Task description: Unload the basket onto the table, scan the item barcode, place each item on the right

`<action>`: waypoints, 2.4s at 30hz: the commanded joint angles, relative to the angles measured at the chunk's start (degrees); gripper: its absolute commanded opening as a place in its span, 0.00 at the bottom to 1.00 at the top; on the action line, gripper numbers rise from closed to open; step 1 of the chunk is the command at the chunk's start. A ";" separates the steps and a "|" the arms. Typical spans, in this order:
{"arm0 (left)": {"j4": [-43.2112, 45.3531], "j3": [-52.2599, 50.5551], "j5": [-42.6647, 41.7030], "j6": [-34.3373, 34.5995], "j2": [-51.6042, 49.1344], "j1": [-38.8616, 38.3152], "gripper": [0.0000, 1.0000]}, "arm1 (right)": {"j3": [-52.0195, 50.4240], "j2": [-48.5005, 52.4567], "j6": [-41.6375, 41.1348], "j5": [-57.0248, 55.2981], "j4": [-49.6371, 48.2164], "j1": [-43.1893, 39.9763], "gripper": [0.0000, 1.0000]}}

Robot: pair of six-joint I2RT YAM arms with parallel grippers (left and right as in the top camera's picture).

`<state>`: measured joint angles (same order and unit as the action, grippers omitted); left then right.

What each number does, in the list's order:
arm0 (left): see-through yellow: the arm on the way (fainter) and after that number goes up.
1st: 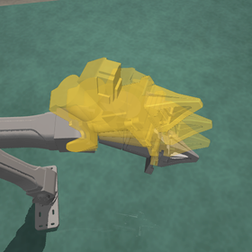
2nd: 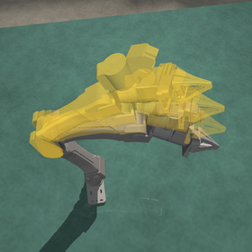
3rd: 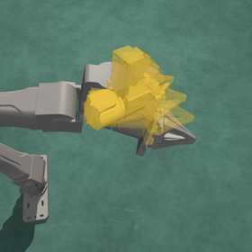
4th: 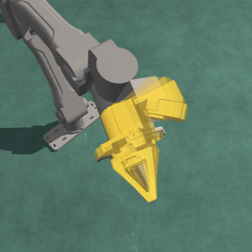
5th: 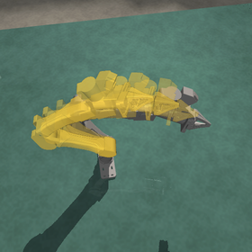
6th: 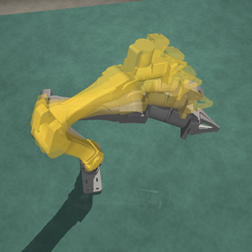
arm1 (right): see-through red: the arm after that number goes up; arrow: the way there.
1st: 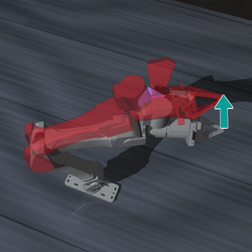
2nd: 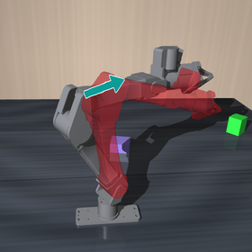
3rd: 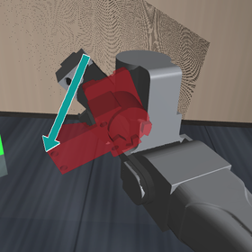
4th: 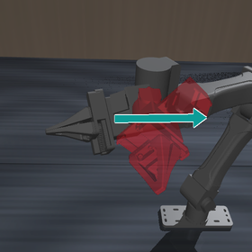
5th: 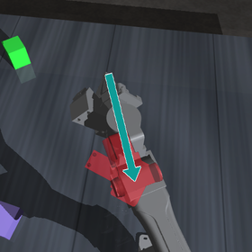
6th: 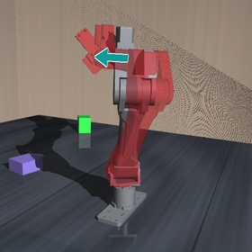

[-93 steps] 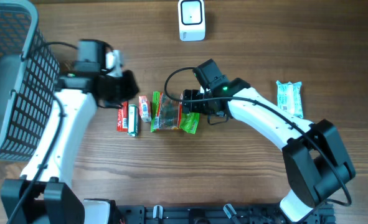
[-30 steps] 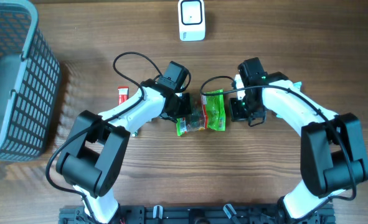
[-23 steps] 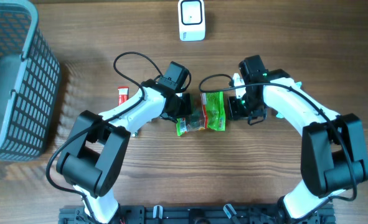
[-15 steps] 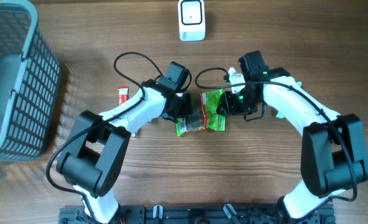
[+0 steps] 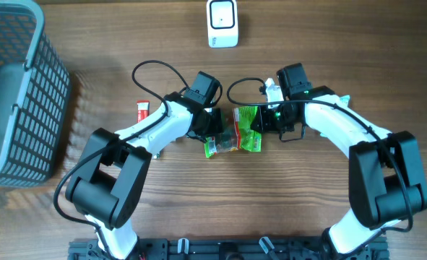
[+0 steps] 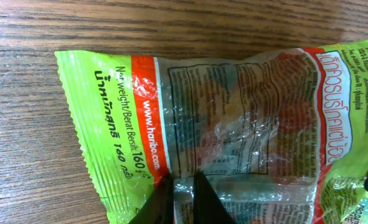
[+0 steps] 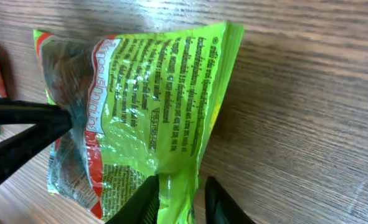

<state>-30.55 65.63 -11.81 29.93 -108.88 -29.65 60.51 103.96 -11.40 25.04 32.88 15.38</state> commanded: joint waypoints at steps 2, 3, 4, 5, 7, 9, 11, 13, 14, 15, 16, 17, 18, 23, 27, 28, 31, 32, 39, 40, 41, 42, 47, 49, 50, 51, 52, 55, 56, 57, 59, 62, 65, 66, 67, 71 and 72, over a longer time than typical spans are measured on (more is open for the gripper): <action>-0.26 -1.25 5.05 0.57 -3.85 0.24 0.09 | -2.45 -0.31 -0.11 -0.63 -2.14 0.13 0.04; -0.26 -1.25 5.05 0.57 -3.85 0.24 0.09 | -2.45 -0.31 1.31 -0.63 -2.03 0.13 0.04; -0.28 -1.25 5.07 0.57 -3.85 0.24 0.09 | -2.34 -0.55 3.19 -0.66 -1.88 -0.04 0.04; -0.28 -1.25 5.07 0.55 -3.85 0.24 0.09 | -1.99 -1.44 3.98 -0.92 -1.31 -1.07 0.04; -0.28 -1.25 5.11 0.55 -3.85 0.24 0.08 | -1.46 -3.56 3.98 -4.20 0.48 -3.54 0.04; -0.28 -1.25 5.11 0.55 -3.85 0.24 0.08 | -1.49 -6.03 4.70 -8.20 1.92 -6.34 0.04; -0.28 -1.25 5.11 0.55 -3.85 0.24 0.08 | -1.49 -6.64 7.58 -8.81 3.06 -7.39 0.04; -0.26 -1.25 5.11 0.55 -3.85 0.24 0.08 | -1.49 -6.64 8.44 -8.68 4.04 -7.37 0.04; -0.24 -1.25 5.11 0.55 -3.85 0.24 0.08 | -1.49 -6.64 8.41 -7.85 4.22 -7.37 0.04; -0.24 -1.25 5.11 0.55 -3.85 0.24 0.08 | -1.49 -6.64 8.37 -6.32 4.22 -7.37 0.04; -0.24 -1.25 5.11 0.55 -3.85 0.24 0.09 | -1.49 -6.64 8.39 -4.07 4.22 -7.39 0.08; -0.26 -1.25 5.11 0.55 -3.85 0.24 0.09 | -1.49 -6.64 8.35 -0.02 4.02 -7.41 0.24; -0.24 -1.25 5.11 0.55 -3.85 0.24 0.10 | -1.49 -6.62 8.35 5.16 3.58 -7.34 0.35; 0.20 -1.25 5.09 0.57 -3.85 0.24 0.11 | -2.51 -6.45 8.20 6.16 1.97 -4.87 0.39; 0.20 -1.25 5.09 0.57 -3.85 0.24 0.14 | -6.82 -6.29 3.74 -0.13 -5.77 -2.97 0.36; 0.17 -1.25 5.09 0.57 -3.85 0.24 0.14 | -7.39 -6.29 2.84 -1.27 -6.73 -2.95 0.36; 0.17 -1.25 5.07 0.57 -3.85 0.24 0.14 | -10.43 -6.29 0.72 -1.90 -11.89 -2.97 0.42; 0.17 -1.25 5.07 0.57 -3.85 0.24 0.14 | -10.97 -6.29 0.76 -0.17 -12.83 -2.78 0.37; 0.17 -1.25 5.09 0.57 -3.85 0.24 0.14 | -12.09 -6.29 0.68 5.51 -13.90 -2.40 0.27; 0.17 -1.25 5.09 0.57 -3.85 0.24 0.14 | -12.33 -6.29 0.72 5.49 -14.16 -2.40 0.28; 0.17 -1.25 5.07 0.57 -3.85 0.24 0.14 | -12.70 -6.27 0.72 5.49 -14.69 -2.40 0.29; 0.20 -1.25 5.09 0.57 -3.85 0.24 0.14 | -13.49 -6.25 0.68 5.51 -15.85 -2.40 0.29; 0.24 -1.25 5.09 0.57 -3.85 0.24 0.14 | -16.02 -6.25 -0.83 6.05 -20.61 -2.40 0.13; 0.39 -1.25 5.09 0.57 -3.85 0.24 0.14 | -16.02 -6.25 -0.81 7.23 -21.62 -2.40 0.04; 0.39 -1.25 5.09 0.57 -3.85 0.24 0.14 | -16.02 -6.25 -0.79 7.26 -21.70 -2.40 0.04; 0.39 -1.25 5.09 0.55 -3.85 0.24 0.14 | -15.98 -6.27 -0.33 7.21 -21.70 -2.45 0.04; 0.37 -1.25 5.09 0.55 -3.85 0.24 0.14 | -15.87 -6.58 1.60 7.50 -21.46 -3.08 0.04; 0.37 -1.25 5.09 0.55 -3.85 0.24 0.14 | -15.78 -10.23 3.85 11.10 -19.63 -7.98 0.04; 0.37 -1.25 5.11 0.55 -3.85 0.24 0.14 | -15.78 -11.50 4.57 11.02 -18.60 -9.25 0.04; 0.39 -1.25 5.14 0.55 -3.85 0.24 0.14 | -15.78 -13.49 5.88 9.79 -16.20 -11.21 0.04; 0.39 -1.25 5.11 0.55 -3.85 0.24 0.14 | -15.78 -14.58 6.25 8.20 -14.01 -12.24 0.04; -0.39 -0.81 5.07 0.50 -3.06 0.31 0.11 | -15.37 -14.62 2.93 8.35 -13.18 -12.24 0.31; -4.17 2.43 5.60 -1.44 1.05 1.14 0.23 | -12.04 -14.62 3.93 8.48 -8.72 -12.13 0.51; -5.62 4.13 5.68 -1.38 3.41 1.97 0.27 | -10.45 -14.62 4.83 8.50 -6.49 -11.78 0.54; -6.36 5.11 5.66 -1.11 4.96 2.60 0.32 | -8.35 -14.62 6.19 8.44 -3.54 -11.08 0.56; -10.16 6.05 5.68 -0.48 8.37 4.85 0.21 | -5.86 -14.58 7.30 8.00 0.17 -7.37 0.65; -12.02 5.64 5.68 -0.50 8.04 5.07 0.08 | -5.86 -14.34 6.62 5.88 0.66 -5.57 0.66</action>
<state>-39.75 70.65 -7.29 29.19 -102.21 -25.50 53.67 89.89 -5.65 33.36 32.49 7.05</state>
